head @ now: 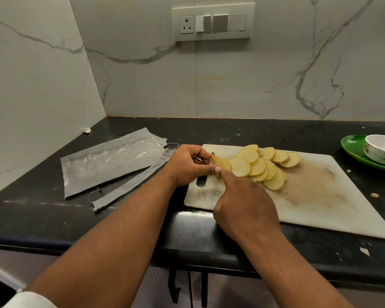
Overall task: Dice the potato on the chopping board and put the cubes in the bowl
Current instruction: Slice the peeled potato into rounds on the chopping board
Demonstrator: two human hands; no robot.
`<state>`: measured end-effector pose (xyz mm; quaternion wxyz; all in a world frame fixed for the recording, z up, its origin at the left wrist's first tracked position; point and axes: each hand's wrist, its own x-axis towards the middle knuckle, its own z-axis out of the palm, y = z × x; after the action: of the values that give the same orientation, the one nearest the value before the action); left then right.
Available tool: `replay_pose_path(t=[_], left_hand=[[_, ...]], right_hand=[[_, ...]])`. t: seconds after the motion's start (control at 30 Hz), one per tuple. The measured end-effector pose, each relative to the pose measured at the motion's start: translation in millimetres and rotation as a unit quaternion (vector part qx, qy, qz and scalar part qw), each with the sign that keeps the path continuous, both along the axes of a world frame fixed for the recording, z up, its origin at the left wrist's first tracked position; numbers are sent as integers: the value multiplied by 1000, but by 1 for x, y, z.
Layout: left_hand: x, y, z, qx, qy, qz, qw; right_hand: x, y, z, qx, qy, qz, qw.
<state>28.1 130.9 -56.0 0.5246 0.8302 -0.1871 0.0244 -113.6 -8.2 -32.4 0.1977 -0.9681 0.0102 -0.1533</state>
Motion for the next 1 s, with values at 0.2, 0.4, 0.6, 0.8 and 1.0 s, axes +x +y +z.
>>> replay_pose_path(t=[0.2, 0.4, 0.6, 0.8, 1.0], left_hand=[[0, -3, -2, 9, 14, 2, 1000], [-3, -3, 0, 72, -12, 7, 997], [-5, -3, -1, 76, -14, -10, 997], [-4, -5, 1, 89, -14, -19, 996], [-4, -7, 1, 52, 3, -13, 999]], right_hand=[[-7, -14, 4, -17, 27, 19, 999], [-23, -17, 5, -32, 45, 28, 998], [-32, -28, 9, -12, 48, 21, 999], [-44, -32, -3, -15, 20, 26, 999], [-48, -42, -7, 41, -33, 30, 998]])
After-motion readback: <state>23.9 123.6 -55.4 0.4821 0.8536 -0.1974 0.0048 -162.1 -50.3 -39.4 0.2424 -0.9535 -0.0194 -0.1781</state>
